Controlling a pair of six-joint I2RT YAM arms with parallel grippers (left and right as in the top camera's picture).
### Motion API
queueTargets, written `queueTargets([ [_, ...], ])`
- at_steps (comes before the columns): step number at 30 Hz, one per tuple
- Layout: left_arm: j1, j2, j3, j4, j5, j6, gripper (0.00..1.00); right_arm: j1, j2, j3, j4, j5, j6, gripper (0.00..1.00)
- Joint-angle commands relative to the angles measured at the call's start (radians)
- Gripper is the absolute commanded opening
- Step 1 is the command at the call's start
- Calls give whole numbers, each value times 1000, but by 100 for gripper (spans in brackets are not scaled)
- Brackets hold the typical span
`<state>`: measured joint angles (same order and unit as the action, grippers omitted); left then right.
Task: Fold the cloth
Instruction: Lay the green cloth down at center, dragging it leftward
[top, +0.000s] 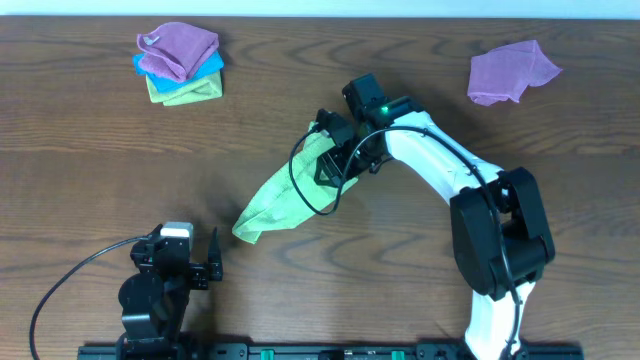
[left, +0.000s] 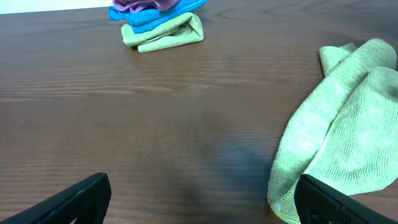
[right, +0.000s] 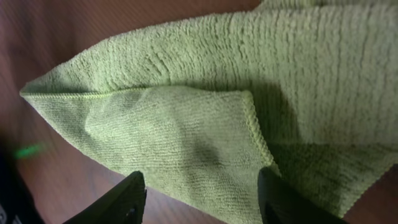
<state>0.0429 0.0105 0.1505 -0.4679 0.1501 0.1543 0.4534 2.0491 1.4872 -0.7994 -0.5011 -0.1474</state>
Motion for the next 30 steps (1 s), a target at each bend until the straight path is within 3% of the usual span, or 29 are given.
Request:
queueTargets([
  [1,-4,-6,-17,-5,0,-5,95,-11,3,-5,21,-2,-48,61],
  [10,-4,-6,-17,-5,0,-5,95,-11,12,-5,83,79,-64,60],
  [17,-4,-6,-17,-5,0,-5,95,-7,40,-5,81,32,-68,55],
  [19,-4,-6,-17,-5,0,-5,95,-6,44,-5,77,13,-67,45],
  [22,-4,-6,-17,-5,0,-5,95,-5,40,-3,65,6,-67,6],
  [23,-4,-6,-17,-5,0,-5,95,-5,37,-2,60,7,-67,1],
  [30,-4,-6,-17,-5,0,-5,95,-7,-64,-2,-117,43,-67,1],
])
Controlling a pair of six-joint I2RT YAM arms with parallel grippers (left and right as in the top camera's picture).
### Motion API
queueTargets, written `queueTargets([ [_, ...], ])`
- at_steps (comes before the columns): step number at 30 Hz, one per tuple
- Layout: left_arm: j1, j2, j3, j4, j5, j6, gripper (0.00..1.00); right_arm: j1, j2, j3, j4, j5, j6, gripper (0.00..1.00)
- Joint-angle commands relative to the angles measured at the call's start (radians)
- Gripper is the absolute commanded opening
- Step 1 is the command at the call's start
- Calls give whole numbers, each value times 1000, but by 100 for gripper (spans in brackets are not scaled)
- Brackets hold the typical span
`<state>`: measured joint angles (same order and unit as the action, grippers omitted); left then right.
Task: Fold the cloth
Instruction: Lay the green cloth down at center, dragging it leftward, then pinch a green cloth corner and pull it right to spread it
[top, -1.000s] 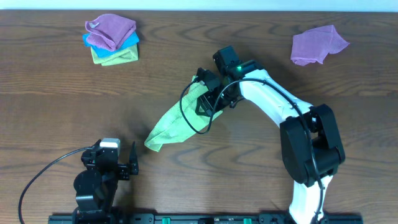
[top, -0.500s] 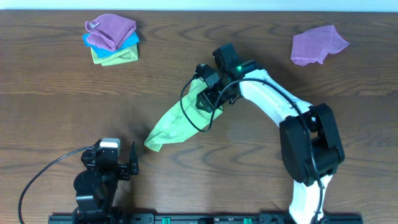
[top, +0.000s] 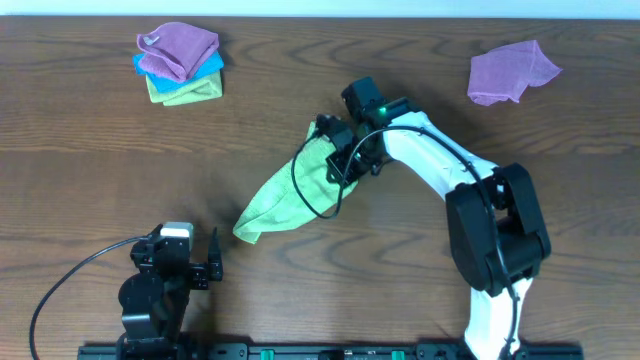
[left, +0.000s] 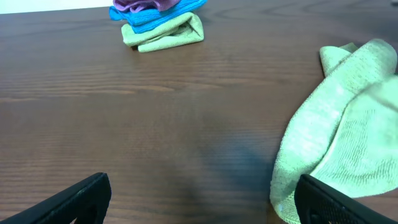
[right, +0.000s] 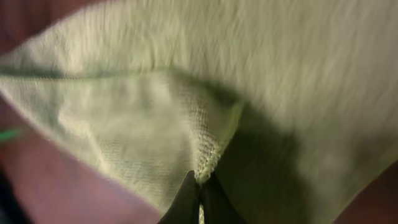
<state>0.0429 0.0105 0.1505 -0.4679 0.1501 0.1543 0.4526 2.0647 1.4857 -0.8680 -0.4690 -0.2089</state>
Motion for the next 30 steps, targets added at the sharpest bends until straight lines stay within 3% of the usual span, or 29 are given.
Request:
queueTargets([
  [1,-4,-6,-17,-5,0,-5,95,-6,-97,0,-89,26,-6,1],
  [10,-4,-6,-17,-5,0,-5,95,-7,-182,-5,-436,179,17,1],
  [17,-4,-6,-17,-5,0,-5,95,-10,-182,-106,-478,290,188,2],
  [28,-4,-6,-17,-5,0,-5,95,-9,-237,-201,-361,270,176,61],
  [30,-4,-6,-17,-5,0,-5,95,-10,-237,-201,-337,270,177,62],
])
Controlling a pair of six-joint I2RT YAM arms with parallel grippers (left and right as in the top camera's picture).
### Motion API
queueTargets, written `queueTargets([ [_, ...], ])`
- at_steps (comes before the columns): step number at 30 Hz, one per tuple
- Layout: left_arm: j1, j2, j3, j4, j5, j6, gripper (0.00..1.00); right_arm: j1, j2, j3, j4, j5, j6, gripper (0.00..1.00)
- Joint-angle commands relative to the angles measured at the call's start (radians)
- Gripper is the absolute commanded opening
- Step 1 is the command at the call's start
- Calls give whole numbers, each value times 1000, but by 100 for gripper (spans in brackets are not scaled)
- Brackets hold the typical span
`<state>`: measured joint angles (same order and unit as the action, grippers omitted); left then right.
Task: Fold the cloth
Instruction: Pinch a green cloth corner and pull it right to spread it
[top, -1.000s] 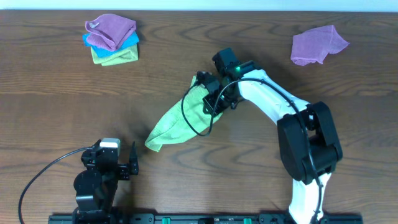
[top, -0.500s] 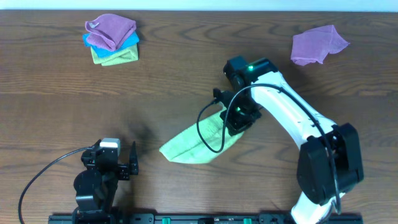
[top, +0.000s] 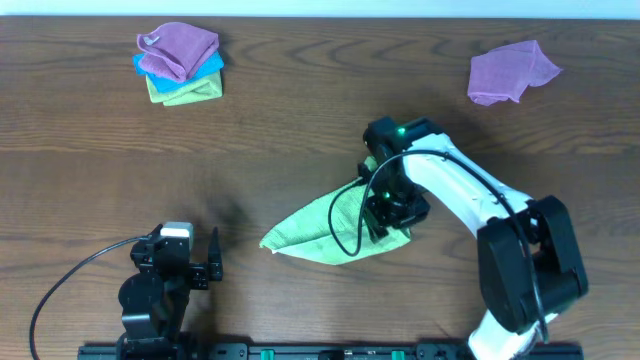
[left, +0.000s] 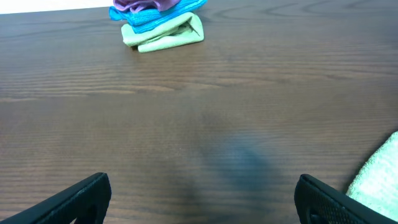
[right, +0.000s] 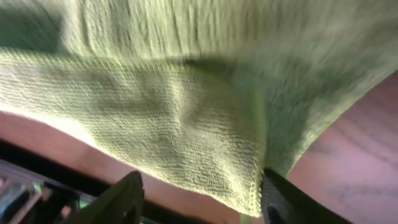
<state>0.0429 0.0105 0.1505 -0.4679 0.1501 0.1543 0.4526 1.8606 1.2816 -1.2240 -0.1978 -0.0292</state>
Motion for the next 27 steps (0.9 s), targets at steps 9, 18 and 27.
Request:
queueTargets([
  [9,-4,-6,-17,-5,0,-6,95,-72,-30,-66,168,-2,-4,62],
  [18,-4,-6,-17,-5,7,-6,95,-158,-29,-120,226,-171,-13,53],
  [27,-4,-6,-17,-5,7,-5,95,-158,-28,-173,238,-248,-13,46],
])
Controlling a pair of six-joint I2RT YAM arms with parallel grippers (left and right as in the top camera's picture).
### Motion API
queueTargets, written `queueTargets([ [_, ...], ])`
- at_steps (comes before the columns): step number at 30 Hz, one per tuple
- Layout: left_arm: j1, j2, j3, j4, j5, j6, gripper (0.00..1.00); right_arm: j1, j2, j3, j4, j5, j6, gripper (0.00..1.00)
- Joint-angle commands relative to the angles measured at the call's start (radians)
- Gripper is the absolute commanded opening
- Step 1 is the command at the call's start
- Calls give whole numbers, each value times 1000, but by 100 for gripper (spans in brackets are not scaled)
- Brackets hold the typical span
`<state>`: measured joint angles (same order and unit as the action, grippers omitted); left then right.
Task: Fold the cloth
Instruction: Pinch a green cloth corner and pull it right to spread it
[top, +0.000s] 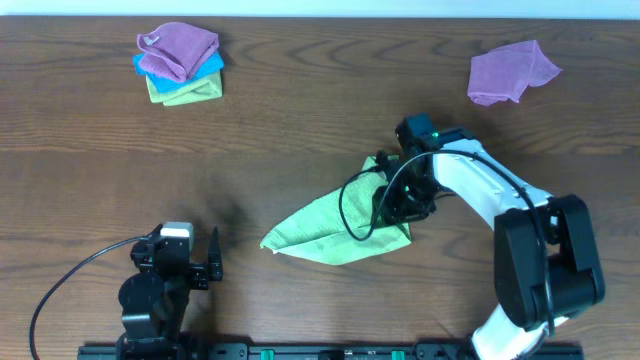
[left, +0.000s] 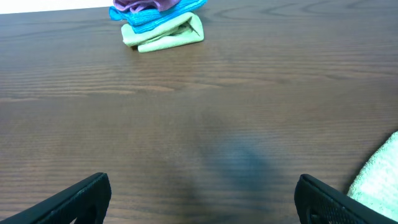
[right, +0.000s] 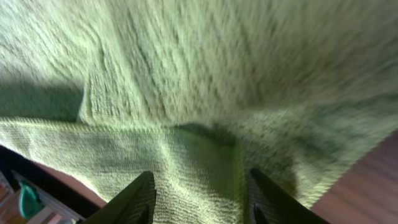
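Note:
The green cloth (top: 320, 232) lies on the brown table as a flattened, roughly triangular shape with a tip pointing left. My right gripper (top: 398, 205) is low over its right part, open; in the right wrist view the cloth (right: 186, 74) fills the frame and both fingers (right: 142, 198) stand apart above a folded edge. My left gripper (top: 205, 262) rests open near the front left, nothing between its fingers (left: 74, 198). Only the cloth's left tip (left: 380, 179) shows at that view's right edge.
A stack of folded purple, blue and green cloths (top: 180, 65) sits at the back left, also in the left wrist view (left: 163, 23). A crumpled purple cloth (top: 510, 72) lies at the back right. A black rail (top: 330, 350) runs along the table's front edge.
My right gripper has shifted a little to the right and back over the cloth, still open. The cloth lies in nearly the same place. The left arm has not moved.
The cloth lay as a long diagonal strip in mid-table with my right gripper open at its upper end. Then the gripper was shut on a cloth edge. Later the cloth lay nearer the front right as a flatter triangle, the gripper open over it, as now.

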<state>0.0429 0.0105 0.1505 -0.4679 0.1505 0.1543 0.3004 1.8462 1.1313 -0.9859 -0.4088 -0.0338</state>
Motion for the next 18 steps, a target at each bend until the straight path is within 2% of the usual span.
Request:
queueTargets([
  [1,-4,-6,-17,-5,6,-5,95,-5,-13,-27,-1,-37,-9,46],
  [3,-4,-6,-17,-5,6,-5,95,-5,-13,-31,-3,-38,-8,44],
  [4,-4,-6,-17,-5,6,-6,95,-5,-13,-31,-2,-46,-9,38],
  [8,-4,-6,-17,-5,6,-6,95,-4,-14,-31,-1,-150,-69,6],
  [9,-4,-6,-17,-5,6,-5,95,-1,-15,-31,-5,-189,-92,1],
  [16,-4,-6,-17,-5,6,-5,95,130,-26,-31,-163,-330,-339,1],
  [18,-4,-6,-17,-5,6,-6,95,208,-27,-31,-232,-334,-432,16],
])
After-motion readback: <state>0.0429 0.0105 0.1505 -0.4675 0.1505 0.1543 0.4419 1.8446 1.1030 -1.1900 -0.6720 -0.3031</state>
